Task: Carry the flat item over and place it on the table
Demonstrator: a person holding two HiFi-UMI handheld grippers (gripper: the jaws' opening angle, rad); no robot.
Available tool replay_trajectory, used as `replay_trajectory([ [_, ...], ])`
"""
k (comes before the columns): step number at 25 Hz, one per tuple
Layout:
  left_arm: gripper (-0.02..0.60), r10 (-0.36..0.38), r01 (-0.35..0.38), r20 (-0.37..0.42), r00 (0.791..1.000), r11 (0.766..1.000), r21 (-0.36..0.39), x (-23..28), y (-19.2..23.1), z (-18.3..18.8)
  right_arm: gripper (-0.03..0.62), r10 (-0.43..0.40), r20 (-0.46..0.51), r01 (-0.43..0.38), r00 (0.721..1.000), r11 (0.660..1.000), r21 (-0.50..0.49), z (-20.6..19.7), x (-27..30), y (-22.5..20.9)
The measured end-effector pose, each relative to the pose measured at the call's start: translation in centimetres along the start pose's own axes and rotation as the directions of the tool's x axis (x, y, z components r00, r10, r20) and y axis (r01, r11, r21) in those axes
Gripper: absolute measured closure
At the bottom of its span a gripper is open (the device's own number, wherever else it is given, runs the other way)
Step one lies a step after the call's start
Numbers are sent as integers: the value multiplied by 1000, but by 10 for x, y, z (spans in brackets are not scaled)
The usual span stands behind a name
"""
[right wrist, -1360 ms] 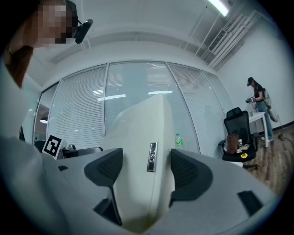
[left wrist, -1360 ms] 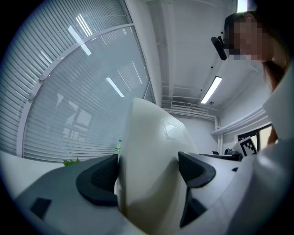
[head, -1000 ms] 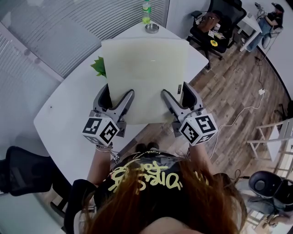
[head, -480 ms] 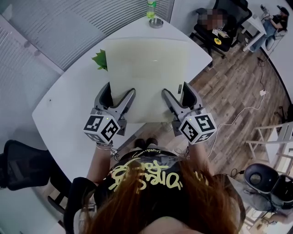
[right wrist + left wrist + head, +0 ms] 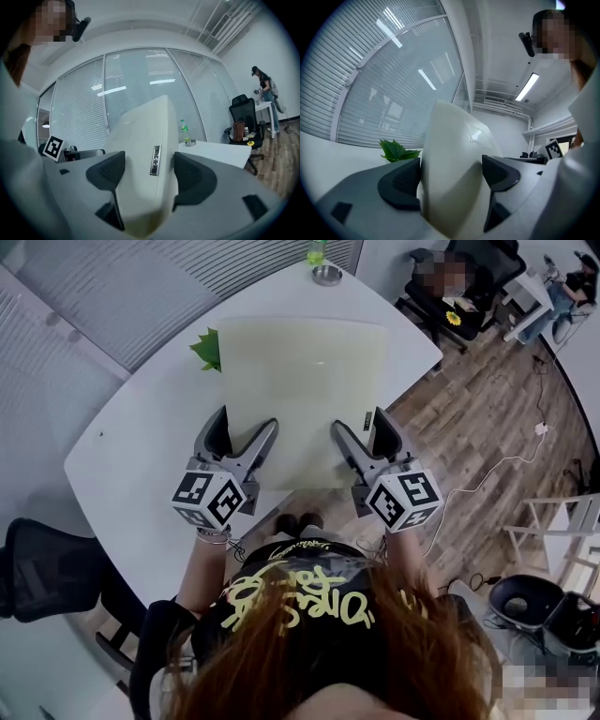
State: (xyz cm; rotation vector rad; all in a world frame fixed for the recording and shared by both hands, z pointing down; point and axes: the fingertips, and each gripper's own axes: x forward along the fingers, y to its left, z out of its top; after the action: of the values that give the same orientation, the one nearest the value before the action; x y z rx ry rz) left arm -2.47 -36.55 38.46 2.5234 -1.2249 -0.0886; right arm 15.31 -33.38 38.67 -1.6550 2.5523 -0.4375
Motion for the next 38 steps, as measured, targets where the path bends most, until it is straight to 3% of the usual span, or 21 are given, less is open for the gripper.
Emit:
replay_trajectory([
  [38,175,117,-129,-117,986,986,-104,-20,35,-68,261,43,-182,-32,982,998,62,-73,19,0],
])
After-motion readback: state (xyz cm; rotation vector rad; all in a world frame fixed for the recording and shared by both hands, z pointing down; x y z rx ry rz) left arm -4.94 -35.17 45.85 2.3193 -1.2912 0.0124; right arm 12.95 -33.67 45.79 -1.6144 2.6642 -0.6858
